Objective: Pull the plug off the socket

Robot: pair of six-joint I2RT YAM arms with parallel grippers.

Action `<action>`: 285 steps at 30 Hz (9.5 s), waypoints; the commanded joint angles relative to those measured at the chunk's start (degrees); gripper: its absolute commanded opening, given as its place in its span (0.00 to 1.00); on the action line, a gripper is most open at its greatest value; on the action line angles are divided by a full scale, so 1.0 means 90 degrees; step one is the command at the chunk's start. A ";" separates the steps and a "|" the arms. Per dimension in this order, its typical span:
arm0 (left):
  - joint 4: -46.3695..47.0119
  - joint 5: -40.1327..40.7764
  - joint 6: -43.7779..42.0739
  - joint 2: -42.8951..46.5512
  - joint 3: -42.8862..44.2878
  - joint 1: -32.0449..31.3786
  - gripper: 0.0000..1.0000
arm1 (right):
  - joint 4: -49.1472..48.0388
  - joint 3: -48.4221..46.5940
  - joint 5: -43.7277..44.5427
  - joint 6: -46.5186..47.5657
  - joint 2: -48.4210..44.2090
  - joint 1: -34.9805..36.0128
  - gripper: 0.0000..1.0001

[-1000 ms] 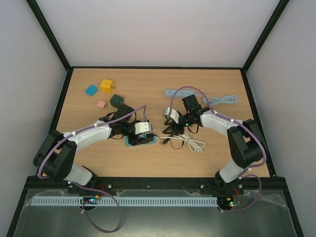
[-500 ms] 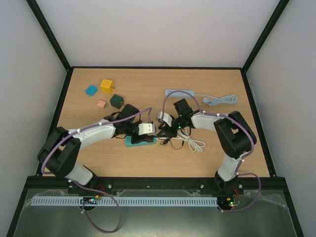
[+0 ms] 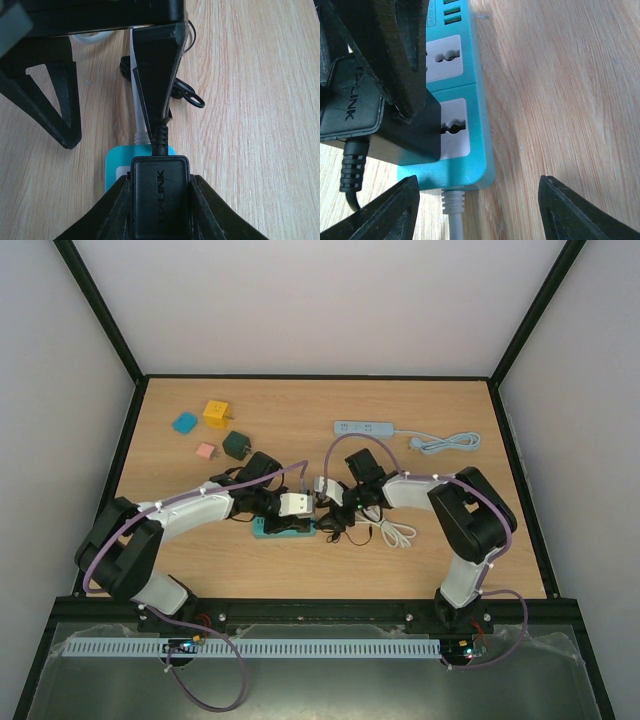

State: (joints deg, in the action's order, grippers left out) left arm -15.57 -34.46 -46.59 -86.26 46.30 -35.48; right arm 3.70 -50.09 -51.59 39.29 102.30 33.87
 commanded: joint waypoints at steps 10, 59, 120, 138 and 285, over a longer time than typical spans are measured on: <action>-0.0270 -0.0205 -0.0269 -0.0033 0.0066 0.0042 0.20 | -0.0142 0.0245 -0.0407 0.0547 -0.0039 0.0339 0.69; -0.0057 -0.0693 0.0325 0.0539 -0.0117 0.0033 0.18 | -0.1666 0.1203 0.0238 -0.0021 0.0194 0.0637 0.11; -0.2155 -0.1513 -0.0798 -0.0723 0.1200 0.6764 0.16 | -0.0097 0.0428 0.0909 0.0413 0.0254 0.0630 0.16; -0.1364 -0.1064 0.0689 -0.1922 0.1635 0.7144 0.53 | 0.0192 0.0288 0.0990 0.0477 0.0150 0.0630 0.38; -0.1878 0.0661 0.3348 0.0885 0.2626 0.6205 0.99 | -0.0004 -0.0652 0.2164 -0.4027 -0.4065 -0.4218 0.98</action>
State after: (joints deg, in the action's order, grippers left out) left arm -35.05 -30.02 -18.61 -80.99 73.71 19.59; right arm 9.08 -60.29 -30.68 9.96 67.40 0.43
